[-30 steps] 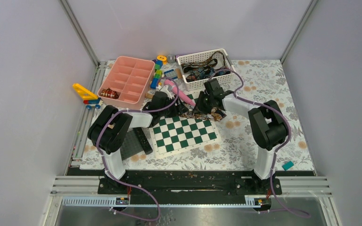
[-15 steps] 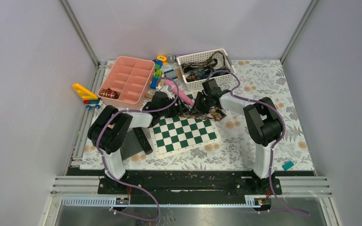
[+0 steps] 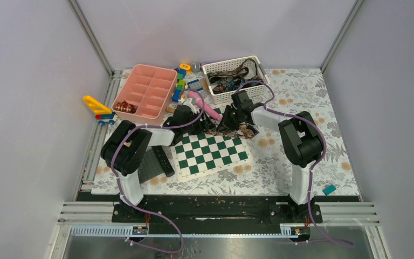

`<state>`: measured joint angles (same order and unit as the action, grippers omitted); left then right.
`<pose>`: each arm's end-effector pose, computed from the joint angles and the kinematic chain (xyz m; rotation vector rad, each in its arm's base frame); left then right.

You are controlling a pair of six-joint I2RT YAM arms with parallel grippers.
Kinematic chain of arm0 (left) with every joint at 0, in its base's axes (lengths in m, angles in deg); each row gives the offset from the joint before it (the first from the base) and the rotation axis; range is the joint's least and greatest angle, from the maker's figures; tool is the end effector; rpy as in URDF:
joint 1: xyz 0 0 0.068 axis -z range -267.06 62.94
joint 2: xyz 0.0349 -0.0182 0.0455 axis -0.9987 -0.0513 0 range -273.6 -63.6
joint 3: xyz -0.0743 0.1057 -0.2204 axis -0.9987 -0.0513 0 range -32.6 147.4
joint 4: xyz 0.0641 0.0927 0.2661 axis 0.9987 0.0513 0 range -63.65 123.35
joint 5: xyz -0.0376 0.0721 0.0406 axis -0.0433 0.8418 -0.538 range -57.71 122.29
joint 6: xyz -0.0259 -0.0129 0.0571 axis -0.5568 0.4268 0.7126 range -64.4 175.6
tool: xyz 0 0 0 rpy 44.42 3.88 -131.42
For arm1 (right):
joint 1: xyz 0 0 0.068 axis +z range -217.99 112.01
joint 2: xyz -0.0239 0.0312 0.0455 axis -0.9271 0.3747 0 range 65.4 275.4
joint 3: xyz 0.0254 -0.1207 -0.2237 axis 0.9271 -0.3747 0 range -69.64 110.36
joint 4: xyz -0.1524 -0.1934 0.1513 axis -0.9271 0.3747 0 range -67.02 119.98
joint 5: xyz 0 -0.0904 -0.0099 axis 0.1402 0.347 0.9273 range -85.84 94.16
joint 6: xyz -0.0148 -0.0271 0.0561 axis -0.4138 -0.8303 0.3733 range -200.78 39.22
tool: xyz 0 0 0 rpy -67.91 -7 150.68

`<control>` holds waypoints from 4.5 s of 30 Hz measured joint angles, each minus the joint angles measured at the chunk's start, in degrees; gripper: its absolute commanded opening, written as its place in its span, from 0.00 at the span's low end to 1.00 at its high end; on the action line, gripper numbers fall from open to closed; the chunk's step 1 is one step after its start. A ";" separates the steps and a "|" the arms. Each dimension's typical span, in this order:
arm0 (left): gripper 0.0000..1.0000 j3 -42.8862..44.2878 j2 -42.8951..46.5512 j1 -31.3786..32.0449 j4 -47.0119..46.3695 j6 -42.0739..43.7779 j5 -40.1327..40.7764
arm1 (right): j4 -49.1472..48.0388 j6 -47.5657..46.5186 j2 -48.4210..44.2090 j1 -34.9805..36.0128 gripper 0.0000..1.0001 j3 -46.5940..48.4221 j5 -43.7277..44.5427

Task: Roll the ties
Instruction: Roll the tie at the center of the board.

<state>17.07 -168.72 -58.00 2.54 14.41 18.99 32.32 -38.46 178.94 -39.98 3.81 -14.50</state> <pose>0.3381 -0.2009 0.0951 -0.0926 2.2624 -0.9415 0.3857 0.2231 0.1165 0.1669 2.5977 0.9021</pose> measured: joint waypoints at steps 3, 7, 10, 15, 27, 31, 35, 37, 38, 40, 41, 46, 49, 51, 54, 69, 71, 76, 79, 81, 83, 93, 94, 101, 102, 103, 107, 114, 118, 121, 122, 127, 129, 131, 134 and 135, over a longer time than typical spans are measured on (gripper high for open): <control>0.69 0.00 -0.55 -0.04 -0.37 0.02 -0.07 | -0.04 0.00 0.00 0.00 0.25 0.00 -0.07; 0.71 0.00 -1.11 -0.04 -0.52 0.11 -0.07 | -0.07 0.00 0.00 0.00 0.25 -0.02 -0.07; 0.72 0.00 -1.11 -0.04 -0.61 0.22 0.00 | -0.09 0.00 0.00 0.00 0.25 -0.02 -0.07; 0.66 0.00 -1.14 -0.04 -0.72 0.28 -0.02 | -0.09 0.00 0.00 0.00 0.25 -0.02 -0.09; 0.54 0.02 -2.27 -0.15 -2.38 0.17 -0.28 | -0.24 0.00 0.00 0.00 0.27 -0.04 -0.11; 0.53 0.24 -2.27 -0.13 -1.88 0.20 -0.24 | -0.46 -0.02 -0.63 -0.20 0.34 -0.48 -0.42; 0.52 1.29 -2.19 -0.04 0.28 0.66 0.04 | -0.04 -0.02 -5.90 -0.76 0.40 -2.32 -0.63; 0.52 2.32 -1.97 0.26 2.45 1.25 0.76 | 0.26 -0.07 -10.58 -1.68 0.41 -3.10 -0.74; 0.52 2.86 -1.77 0.48 3.78 1.73 1.33 | 0.42 -0.15 -13.18 -2.27 0.41 -3.50 -0.68; 0.52 4.15 -1.33 1.07 6.51 2.73 2.64 | 0.81 -0.72 -19.50 -3.74 0.42 -4.44 -0.37; 0.52 4.98 -1.09 1.46 8.26 3.43 3.52 | 1.03 -0.98 -22.03 -4.35 0.42 -4.72 -0.22; 0.51 9.64 -0.90 3.48 16.17 6.69 8.74 | 2.25 -2.27 -33.86 -7.45 0.44 -7.15 0.94; 0.51 12.44 -0.90 4.96 20.92 8.59 12.46 | 3.30 -2.62 -37.99 -8.90 0.44 -9.64 1.33; 0.50 13.90 -0.90 5.77 23.43 9.75 14.84 | 4.57 -2.67 -39.76 -9.57 0.45 -11.28 1.70; 0.50 16.48 -0.92 7.17 28.04 11.26 18.97 | 6.84 -3.04 -42.07 -10.14 0.45 -13.03 2.75; 0.50 31.41 -8.39 14.62 44.92 16.44 40.44 | 11.43 -5.18 -49.55 -11.37 0.47 -13.31 4.59; 0.50 32.70 -9.27 15.10 46.23 16.74 42.49 | 11.82 -5.22 -50.01 -11.56 0.47 -13.31 4.59; 0.49 36.52 -12.07 15.91 49.83 17.44 48.06 | 12.39 -5.20 -51.67 -11.85 0.47 -13.31 4.57; 0.48 38.27 -13.31 16.57 51.43 17.73 50.66 | 13.18 -5.18 -52.85 -12.00 0.47 -13.20 4.57; 0.47 39.47 -14.29 17.03 52.72 17.99 52.43 | 14.36 -5.20 -53.99 -12.04 0.47 -12.76 4.59; 0.46 40.96 -15.47 17.46 53.90 18.29 54.01 | 15.23 -5.20 -55.32 -12.07 0.48 -12.00 4.61; 0.44 47.45 -20.65 19.28 58.88 18.97 60.39 | 17.35 -6.10 -58.66 -12.11 0.49 -9.53 5.64; 0.44 47.98 -21.03 19.45 59.34 19.08 60.78 | 17.62 -6.10 -58.64 -12.11 0.49 -9.53 5.64; 0.45 50.69 -22.99 20.26 61.66 20.11 62.29 | 18.67 -6.08 -58.62 -12.11 0.49 -9.53 5.64; 0.46 50.86 -23.17 20.33 61.77 20.28 62.38 | 18.67 -6.08 -58.62 -12.11 0.49 -9.53 5.66; 0.46 51.04 -23.32 20.39 61.90 20.48 62.47 | 18.67 -6.08 -58.62 -12.11 0.49 -9.53 5.66; 0.47 51.23 -23.52 20.65 62.10 21.07 62.55 | 18.67 -6.05 -58.62 -12.13 0.49 -9.53 5.68; 0.50 51.71 -23.74 21.20 62.79 21.68 62.07 | 18.67 -6.05 -58.62 -12.20 0.50 -9.53 5.68; 0.52 52.46 -23.89 21.46 63.47 21.75 61.20 | 18.67 -6.05 -58.62 -12.22 0.51 -9.53 5.68; 0.53 52.98 -24.09 21.79 64.00 21.75 60.41 | 18.67 -6.05 -58.62 -12.22 0.52 -9.53 5.68; 0.53 53.16 -24.09 21.92 64.24 21.75 60.08 | 18.67 -6.05 -58.62 -12.22 0.52 -9.53 5.68; 0.54 54.10 -24.09 22.43 64.67 21.75 58.42 | 18.67 -6.05 -58.64 -12.22 0.52 -9.53 5.68; 0.54 54.47 -24.11 22.60 64.70 21.70 57.75 | 18.67 -6.05 -58.64 -12.22 0.52 -9.53 5.68; 0.55 54.62 -24.11 22.69 64.67 21.68 57.07 | 18.67 -6.05 -58.64 -12.22 0.52 -9.53 5.70; 0.55 54.95 -24.11 22.84 64.70 21.55 55.76 | 18.67 -6.05 -58.66 -12.22 0.52 -9.53 5.70; 0.55 55.06 -24.11 22.86 64.67 21.44 55.34 | 18.67 -6.08 -58.69 -12.22 0.52 -9.53 5.70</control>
<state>72.13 -192.83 -35.14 67.21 35.86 74.33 50.99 -44.53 120.25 -52.20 -5.72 -8.79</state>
